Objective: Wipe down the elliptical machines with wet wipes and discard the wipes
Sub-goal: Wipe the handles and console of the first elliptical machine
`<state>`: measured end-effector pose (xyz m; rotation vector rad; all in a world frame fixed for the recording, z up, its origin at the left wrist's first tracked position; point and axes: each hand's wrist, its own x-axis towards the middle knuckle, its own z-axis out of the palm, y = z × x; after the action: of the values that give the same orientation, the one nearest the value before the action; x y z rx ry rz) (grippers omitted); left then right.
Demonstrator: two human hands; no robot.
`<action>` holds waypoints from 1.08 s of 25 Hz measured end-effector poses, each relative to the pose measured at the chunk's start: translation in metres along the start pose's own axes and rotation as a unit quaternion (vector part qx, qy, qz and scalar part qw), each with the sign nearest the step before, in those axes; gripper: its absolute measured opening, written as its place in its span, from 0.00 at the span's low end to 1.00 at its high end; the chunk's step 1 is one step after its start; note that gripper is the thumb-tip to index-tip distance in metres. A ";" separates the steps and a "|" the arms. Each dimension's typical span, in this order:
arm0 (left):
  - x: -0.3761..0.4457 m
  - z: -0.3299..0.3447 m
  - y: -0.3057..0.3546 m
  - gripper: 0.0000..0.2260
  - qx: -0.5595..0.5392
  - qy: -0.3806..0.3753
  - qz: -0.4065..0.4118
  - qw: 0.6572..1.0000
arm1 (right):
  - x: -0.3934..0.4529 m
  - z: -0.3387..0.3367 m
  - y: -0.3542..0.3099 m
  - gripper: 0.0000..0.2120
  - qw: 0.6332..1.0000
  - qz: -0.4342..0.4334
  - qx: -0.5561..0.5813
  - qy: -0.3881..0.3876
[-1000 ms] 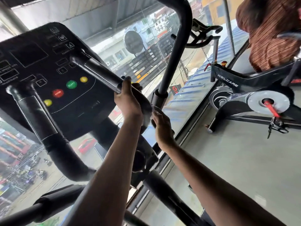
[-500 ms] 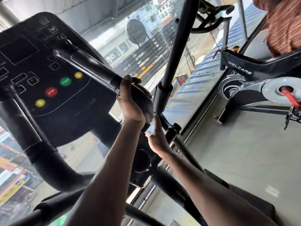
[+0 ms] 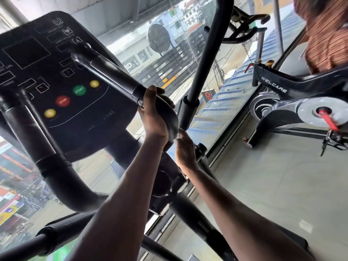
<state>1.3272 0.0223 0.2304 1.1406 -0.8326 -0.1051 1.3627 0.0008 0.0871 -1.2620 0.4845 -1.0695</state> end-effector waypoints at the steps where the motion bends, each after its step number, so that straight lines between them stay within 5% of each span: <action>1: -0.002 0.000 0.002 0.11 0.005 0.012 -0.005 1.000 | -0.005 -0.006 -0.016 0.23 0.999 -0.036 -0.010 0.015; 6: -0.018 0.008 0.026 0.11 0.006 0.019 -0.112 0.993 | -0.019 -0.032 -0.086 0.16 0.994 -0.085 0.066 0.019; 9: -0.021 0.002 0.035 0.07 -0.047 0.003 -0.155 0.987 | -0.024 -0.038 -0.136 0.20 0.972 -0.232 -0.045 0.017; 13: 0.000 -0.006 0.060 0.26 -0.145 -0.008 -0.185 0.972 | -0.019 -0.034 -0.154 0.19 0.907 -0.380 -0.182 0.014; 17: 0.014 -0.011 0.089 0.29 -0.210 0.024 -0.157 0.965 | 0.003 -0.008 -0.203 0.20 0.897 -0.353 -0.266 -0.002; 23: 0.035 -0.045 0.115 0.41 -0.221 0.045 -0.161 0.961 | 0.029 0.039 -0.251 0.28 0.845 -0.306 -0.405 -0.169; 27: 0.032 -0.055 0.122 0.41 -0.186 0.056 -0.193 0.962 | 0.031 0.056 -0.265 0.28 0.851 -0.280 -0.426 -0.127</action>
<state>1.3447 0.1029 0.3401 0.9276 -0.4540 -0.4967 1.3227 0.0198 0.3559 -2.4145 0.3997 -1.1704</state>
